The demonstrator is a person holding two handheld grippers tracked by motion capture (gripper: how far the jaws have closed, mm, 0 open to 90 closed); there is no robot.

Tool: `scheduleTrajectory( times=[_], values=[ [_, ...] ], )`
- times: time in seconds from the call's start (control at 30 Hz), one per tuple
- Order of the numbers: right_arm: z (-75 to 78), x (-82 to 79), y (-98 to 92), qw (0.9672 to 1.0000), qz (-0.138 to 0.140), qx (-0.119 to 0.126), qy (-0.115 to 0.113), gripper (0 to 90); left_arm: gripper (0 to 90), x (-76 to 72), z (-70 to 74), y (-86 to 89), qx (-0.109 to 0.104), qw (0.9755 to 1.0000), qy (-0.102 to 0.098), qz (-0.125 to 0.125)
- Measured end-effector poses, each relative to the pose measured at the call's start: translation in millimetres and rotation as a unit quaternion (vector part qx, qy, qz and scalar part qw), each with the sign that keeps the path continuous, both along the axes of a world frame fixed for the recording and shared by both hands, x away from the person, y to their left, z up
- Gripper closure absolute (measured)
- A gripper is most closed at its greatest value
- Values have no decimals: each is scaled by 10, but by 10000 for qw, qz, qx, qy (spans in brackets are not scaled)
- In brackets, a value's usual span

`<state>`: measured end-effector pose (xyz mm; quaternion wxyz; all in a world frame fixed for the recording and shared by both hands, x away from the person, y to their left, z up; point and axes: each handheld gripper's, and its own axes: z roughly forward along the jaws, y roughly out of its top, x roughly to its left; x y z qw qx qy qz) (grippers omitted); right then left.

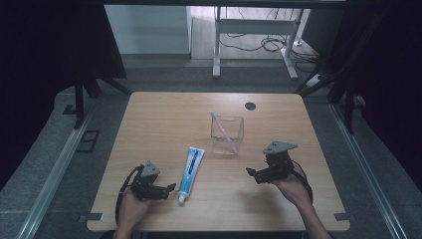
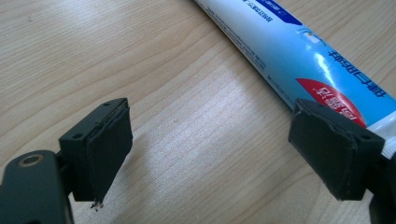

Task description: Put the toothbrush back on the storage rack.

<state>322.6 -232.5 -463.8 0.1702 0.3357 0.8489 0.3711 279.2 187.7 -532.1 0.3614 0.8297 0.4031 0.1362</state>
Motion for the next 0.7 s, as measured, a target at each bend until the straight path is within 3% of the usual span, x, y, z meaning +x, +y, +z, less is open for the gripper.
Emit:
scheduleTrajectory(
  times=[0.7],
  values=[
    [-348,-265,-240,9995,-223,206,93,18,146,-8,7,-4,9,10000,-12,11]
  ],
)
